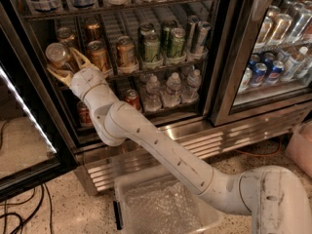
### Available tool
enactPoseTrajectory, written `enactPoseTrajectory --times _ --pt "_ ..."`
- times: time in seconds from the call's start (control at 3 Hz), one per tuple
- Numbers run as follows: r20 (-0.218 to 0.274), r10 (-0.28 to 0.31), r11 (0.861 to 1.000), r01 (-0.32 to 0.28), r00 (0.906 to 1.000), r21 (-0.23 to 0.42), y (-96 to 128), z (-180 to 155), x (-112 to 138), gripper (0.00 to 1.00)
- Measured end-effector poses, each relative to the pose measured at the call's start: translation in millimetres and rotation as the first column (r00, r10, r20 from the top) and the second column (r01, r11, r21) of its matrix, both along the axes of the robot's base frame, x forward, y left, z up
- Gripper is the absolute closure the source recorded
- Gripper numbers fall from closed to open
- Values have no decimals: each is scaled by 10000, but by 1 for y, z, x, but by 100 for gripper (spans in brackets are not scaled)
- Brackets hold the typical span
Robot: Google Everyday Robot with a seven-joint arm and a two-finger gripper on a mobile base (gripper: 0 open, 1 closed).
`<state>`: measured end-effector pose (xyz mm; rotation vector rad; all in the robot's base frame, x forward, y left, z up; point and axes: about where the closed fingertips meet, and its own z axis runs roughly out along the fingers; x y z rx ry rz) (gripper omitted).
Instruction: Pick orange can from middle shelf of fridge
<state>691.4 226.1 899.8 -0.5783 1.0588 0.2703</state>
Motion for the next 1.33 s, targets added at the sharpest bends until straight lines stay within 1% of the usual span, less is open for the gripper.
enactPoseTrajectory --times 0.33,0.67,1.0,1.33 --pt "-114 178 9995 -182 9998 -276 -15 3 -27 100" --pt "-1069 938 9950 -968 9898 -236 -29 -7 -58 100" --pt "-2104 1816 9819 -1887 9606 -137 -43 -21 -87 100" --pt "-3273 2357 9703 -2405 9150 266 -60 -38 -116 100"
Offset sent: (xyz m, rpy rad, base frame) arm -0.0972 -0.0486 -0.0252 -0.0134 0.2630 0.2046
